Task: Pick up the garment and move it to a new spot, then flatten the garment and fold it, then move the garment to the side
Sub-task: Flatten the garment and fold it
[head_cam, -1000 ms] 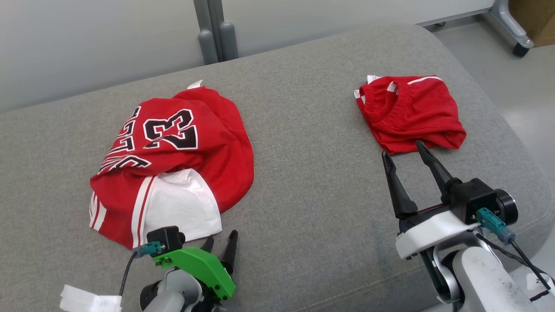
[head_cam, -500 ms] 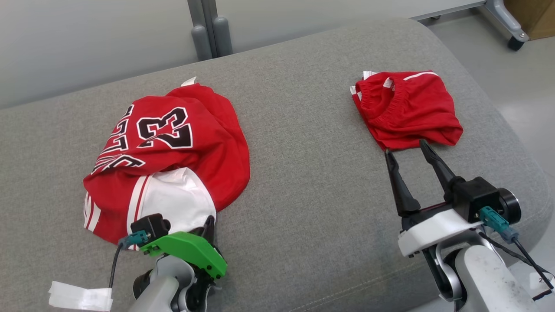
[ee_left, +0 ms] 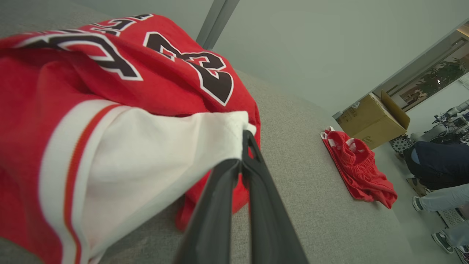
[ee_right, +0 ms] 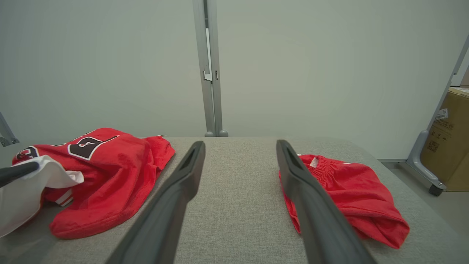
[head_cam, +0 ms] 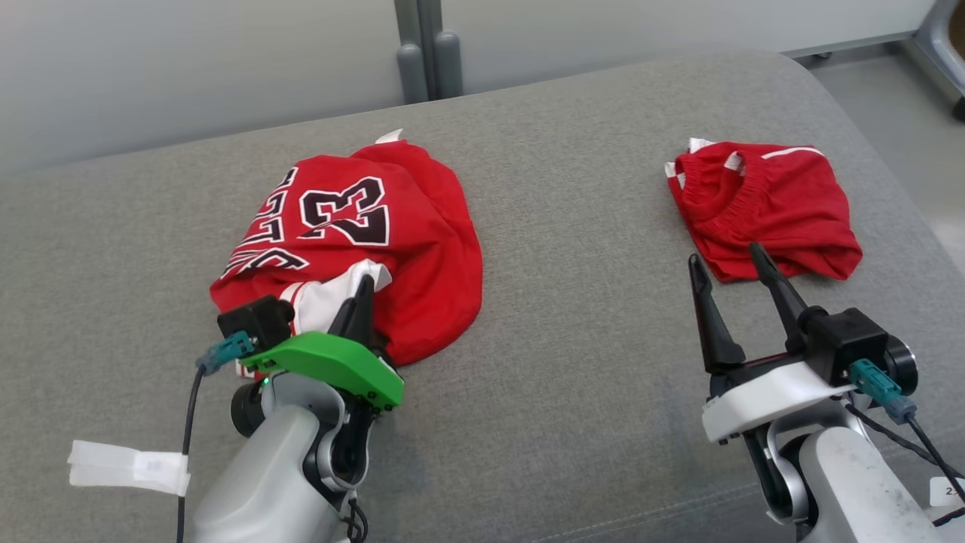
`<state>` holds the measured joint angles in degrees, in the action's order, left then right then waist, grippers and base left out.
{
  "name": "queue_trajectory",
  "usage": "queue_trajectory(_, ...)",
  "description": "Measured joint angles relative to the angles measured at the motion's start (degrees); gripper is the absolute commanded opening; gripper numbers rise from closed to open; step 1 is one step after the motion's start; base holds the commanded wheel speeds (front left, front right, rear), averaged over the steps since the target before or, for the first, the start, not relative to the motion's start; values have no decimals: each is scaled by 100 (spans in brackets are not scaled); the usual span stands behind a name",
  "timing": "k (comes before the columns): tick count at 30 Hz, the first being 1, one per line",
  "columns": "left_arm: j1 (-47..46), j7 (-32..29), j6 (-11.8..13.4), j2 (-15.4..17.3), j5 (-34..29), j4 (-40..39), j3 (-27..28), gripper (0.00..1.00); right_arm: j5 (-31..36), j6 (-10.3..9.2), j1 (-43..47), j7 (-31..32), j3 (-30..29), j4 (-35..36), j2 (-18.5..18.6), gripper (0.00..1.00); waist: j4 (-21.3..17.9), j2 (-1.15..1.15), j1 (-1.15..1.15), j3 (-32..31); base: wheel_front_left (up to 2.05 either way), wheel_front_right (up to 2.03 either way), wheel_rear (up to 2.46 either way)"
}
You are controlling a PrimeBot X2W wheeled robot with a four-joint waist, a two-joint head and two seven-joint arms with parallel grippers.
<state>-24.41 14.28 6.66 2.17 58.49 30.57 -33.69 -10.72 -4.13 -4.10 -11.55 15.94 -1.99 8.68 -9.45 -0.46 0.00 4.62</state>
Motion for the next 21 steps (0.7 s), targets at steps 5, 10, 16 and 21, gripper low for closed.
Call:
queue_trajectory(5, -163, 14, 0, 84, -363, -42, 214, 0, -132, 130, 54, 4, 256, -199, -164, 100, 332, 0, 0, -78, 0, 0, 0)
queue_trajectory(10, -162, 14, 18, 378, -634, -33, 480, 0, -223, 404, 114, 135, 721, -506, -270, 100, 671, 0, 0, -149, 0, 0, 0)
queue_trajectory(16, -160, 14, 46, 608, -1061, -196, 783, 0, -212, 693, 85, 309, 1235, -847, -392, 100, 972, 0, 0, -169, 0, 0, 0)
queue_trajectory(21, -99, 14, 47, 466, -1362, -360, 780, 0, -298, 772, -2, 409, 1448, -1338, -521, 100, 1219, 0, 0, -95, 0, 0, 0)
